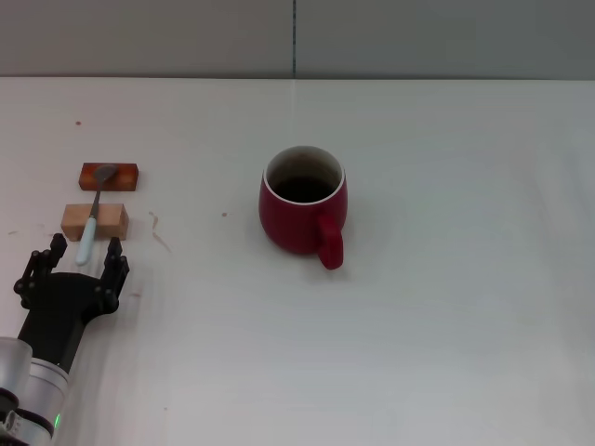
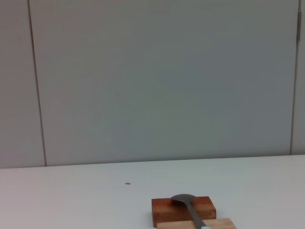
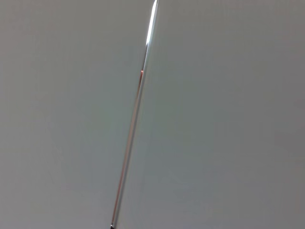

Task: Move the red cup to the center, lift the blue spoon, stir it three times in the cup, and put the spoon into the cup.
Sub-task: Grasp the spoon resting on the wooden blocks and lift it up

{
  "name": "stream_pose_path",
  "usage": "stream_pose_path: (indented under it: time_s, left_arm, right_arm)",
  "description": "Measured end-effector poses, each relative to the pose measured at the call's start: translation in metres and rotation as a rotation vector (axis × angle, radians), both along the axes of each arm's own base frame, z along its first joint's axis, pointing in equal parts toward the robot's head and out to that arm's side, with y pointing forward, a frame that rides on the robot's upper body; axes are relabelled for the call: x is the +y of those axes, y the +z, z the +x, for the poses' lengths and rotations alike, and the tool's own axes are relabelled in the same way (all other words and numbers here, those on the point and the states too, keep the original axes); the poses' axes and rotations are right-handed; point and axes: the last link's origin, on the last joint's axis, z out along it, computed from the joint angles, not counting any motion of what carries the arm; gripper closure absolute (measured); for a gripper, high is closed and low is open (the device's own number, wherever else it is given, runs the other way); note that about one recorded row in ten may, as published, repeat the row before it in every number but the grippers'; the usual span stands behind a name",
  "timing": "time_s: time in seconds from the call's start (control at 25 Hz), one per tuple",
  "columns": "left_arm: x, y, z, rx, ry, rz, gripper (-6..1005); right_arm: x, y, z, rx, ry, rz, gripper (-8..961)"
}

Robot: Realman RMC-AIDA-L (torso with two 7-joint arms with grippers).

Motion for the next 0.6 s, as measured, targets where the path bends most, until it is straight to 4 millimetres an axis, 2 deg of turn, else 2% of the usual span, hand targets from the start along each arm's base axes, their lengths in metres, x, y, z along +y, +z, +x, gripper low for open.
stream_pose_path:
  time_s: [0.6]
  left_arm:
    - [0.0096,-0.0048,0.0062,-0.012,-0.013,-0.009,322]
  right_arm:
    - [-0.0015,-0.0011,-0.0012,-0.01,0.012,-0.005,280]
